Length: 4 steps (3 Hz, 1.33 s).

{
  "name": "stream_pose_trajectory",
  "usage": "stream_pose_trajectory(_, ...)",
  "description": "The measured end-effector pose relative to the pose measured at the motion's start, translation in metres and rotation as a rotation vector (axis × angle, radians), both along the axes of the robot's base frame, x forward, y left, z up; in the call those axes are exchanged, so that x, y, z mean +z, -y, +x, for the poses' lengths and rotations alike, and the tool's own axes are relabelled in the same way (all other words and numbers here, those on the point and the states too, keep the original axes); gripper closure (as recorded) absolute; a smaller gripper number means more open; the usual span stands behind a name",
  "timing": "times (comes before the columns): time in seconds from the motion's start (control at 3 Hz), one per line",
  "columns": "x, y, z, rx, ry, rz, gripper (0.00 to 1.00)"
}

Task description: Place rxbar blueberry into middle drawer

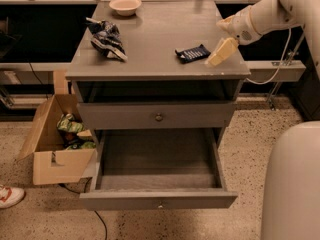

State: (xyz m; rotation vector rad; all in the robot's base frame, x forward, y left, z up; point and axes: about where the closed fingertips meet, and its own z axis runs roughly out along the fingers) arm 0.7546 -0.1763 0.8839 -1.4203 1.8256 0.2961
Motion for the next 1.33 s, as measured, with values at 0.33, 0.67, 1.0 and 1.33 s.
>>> stream_pose_trajectory(0.33, -0.011, -0.002, 0.022, -0.123, -0.011, 0.062, 0.00)
stream_pose_trajectory(0.67, -0.027, -0.008, 0.033, -0.248, -0.081, 0.136, 0.00)
stream_pose_trajectory(1.0, -0.038, -0.023, 0.038, -0.323, -0.127, 0.191, 0.00)
stream_pose_trajectory(1.33, -0.043, -0.045, 0.043, -0.378, -0.150, 0.186, 0.00)
